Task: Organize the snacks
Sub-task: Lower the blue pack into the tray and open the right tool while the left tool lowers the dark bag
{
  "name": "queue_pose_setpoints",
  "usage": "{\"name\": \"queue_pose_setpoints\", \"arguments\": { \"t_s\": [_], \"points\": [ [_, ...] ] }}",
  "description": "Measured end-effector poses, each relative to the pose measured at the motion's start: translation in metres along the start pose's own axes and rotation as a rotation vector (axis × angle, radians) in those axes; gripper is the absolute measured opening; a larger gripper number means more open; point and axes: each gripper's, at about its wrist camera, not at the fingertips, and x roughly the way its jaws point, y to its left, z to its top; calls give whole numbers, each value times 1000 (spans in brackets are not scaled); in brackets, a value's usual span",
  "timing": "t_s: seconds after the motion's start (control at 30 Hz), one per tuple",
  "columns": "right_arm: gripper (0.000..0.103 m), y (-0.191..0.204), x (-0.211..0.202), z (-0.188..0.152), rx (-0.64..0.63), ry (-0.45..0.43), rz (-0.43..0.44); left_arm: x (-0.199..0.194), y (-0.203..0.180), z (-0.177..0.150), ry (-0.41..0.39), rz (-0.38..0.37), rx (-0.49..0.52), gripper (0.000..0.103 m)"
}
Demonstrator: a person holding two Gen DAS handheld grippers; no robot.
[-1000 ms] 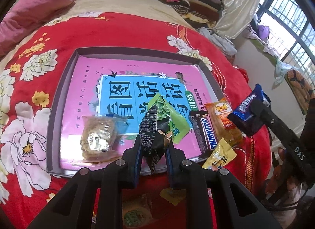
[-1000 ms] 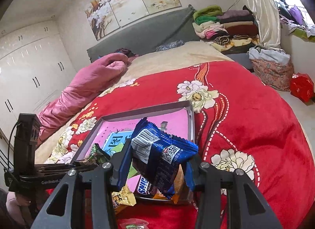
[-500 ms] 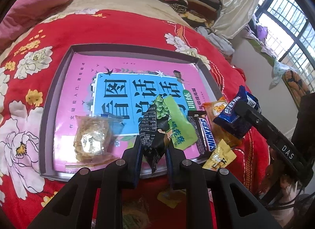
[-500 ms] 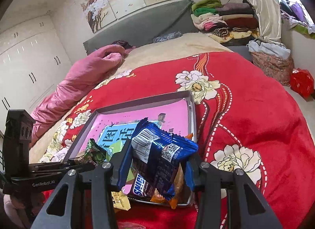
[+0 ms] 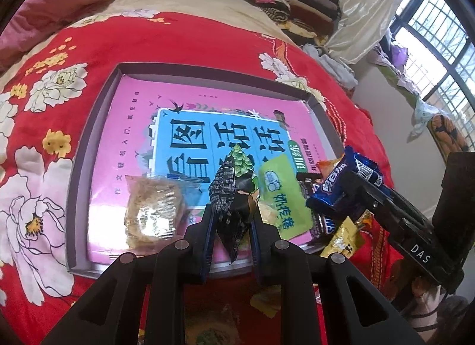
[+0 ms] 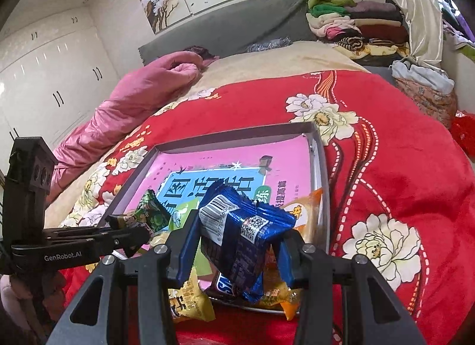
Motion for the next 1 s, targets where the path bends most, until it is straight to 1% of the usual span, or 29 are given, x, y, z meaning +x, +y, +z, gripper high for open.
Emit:
{"name": "queue_pose_setpoints", "arguments": {
  "t_s": [0.17, 0.3, 0.53, 0.6, 0.67, 1.0],
  "points": [
    [46, 5, 12, -3, -20, 47, 24, 2, 4, -1, 7, 7, -10, 22],
    [47, 8, 12, -5, -39, 45, 32, 3, 4, -2, 13, 13, -7, 22],
    [48, 8, 11, -5, -29, 51, 42, 3, 2, -3, 14, 30, 9, 22],
    [48, 8, 13, -6, -21, 67, 48, 4, 1, -3, 15, 34, 10, 22],
    [48, 8, 15, -7, -26, 79, 35, 3, 1, -3, 14, 38, 11, 22],
    [50, 7, 9, -6, -26, 58, 33, 1, 0, -3, 15, 55, 18, 22]
  ]
}}
